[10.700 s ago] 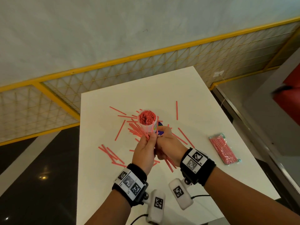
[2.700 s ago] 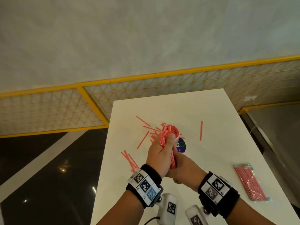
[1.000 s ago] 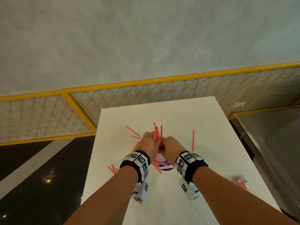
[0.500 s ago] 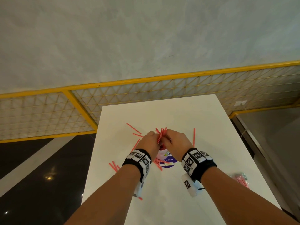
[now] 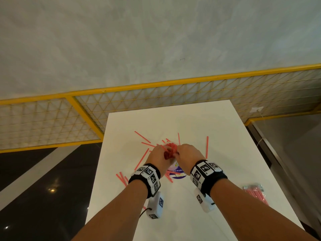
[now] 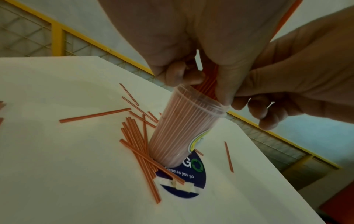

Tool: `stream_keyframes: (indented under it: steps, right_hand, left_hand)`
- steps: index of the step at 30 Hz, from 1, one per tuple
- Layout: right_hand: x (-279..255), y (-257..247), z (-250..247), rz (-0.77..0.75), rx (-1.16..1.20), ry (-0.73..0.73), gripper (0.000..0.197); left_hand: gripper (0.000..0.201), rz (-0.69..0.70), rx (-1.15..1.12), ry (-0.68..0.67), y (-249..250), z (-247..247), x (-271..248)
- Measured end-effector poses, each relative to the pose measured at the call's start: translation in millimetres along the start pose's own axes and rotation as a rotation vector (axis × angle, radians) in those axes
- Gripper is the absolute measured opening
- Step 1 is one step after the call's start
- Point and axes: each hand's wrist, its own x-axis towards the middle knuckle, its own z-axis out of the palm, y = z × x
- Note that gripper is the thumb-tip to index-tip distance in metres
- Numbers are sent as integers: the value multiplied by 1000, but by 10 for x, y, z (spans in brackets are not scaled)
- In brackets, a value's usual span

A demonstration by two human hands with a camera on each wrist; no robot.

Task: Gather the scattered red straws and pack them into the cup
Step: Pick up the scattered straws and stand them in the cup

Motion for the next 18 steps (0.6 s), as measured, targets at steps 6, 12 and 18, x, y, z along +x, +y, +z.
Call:
stream_keyframes:
  steps: [6,12,18]
  right_hand:
    - [6,26,75,41,57,14,24]
    - [-145,73,35,-18,258,184,24]
    - [-157,70,186,-116,247,202,26]
  left_hand:
    - [29,25,-23,140,-183,65,-45]
    - [12,-15,-56,191,-121,-8,-19]
    - [18,-19,77,96,-43,-3,70]
